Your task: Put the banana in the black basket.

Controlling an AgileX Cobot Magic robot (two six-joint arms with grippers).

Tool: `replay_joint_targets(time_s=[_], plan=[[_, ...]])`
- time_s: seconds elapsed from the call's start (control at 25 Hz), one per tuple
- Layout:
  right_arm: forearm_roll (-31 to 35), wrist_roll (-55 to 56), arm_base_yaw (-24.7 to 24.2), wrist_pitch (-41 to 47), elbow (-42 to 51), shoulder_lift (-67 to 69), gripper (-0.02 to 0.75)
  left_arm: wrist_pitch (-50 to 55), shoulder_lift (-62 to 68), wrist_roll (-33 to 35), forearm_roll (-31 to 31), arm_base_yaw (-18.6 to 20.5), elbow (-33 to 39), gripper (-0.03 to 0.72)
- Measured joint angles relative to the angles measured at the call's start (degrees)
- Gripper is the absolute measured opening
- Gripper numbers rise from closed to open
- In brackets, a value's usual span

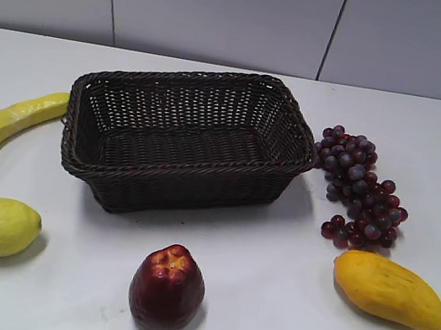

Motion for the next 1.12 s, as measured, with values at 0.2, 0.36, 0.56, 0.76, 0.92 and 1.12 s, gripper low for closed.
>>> replay_joint_targets(time_s=[0.2, 0.36, 0.56, 0.76, 0.92, 1.12], plan=[[0.0, 0.0, 0.0, 0.0, 0.0, 0.0, 0.482, 0.0, 0.0, 0.0, 0.0, 0.0, 0.0, 0.631], [0.0, 0.0, 0.0, 0.0, 0.0, 0.0, 0.482, 0.0, 0.0, 0.0, 0.0, 0.0, 0.0, 0.631], [0.0, 0.0, 0.0, 0.0, 0.0, 0.0, 0.482, 0.0, 0.0, 0.0, 0.0, 0.0, 0.0, 0.627], [0.0, 0.0, 0.0, 0.0, 0.0, 0.0, 0.482, -0.8, 3.3, 0.0, 0.9, 0.0, -0.5, 0.623], [0.0, 0.0, 0.0, 0.0, 0.0, 0.0, 0.482, -7.7, 11.3, 0.0, 2.0, 0.0, -1.4, 0.622], [0.0, 0.0, 0.0, 0.0, 0.0, 0.0, 0.482, -17.3, 25.3, 0.0, 2.0, 0.0, -1.6, 0.620]])
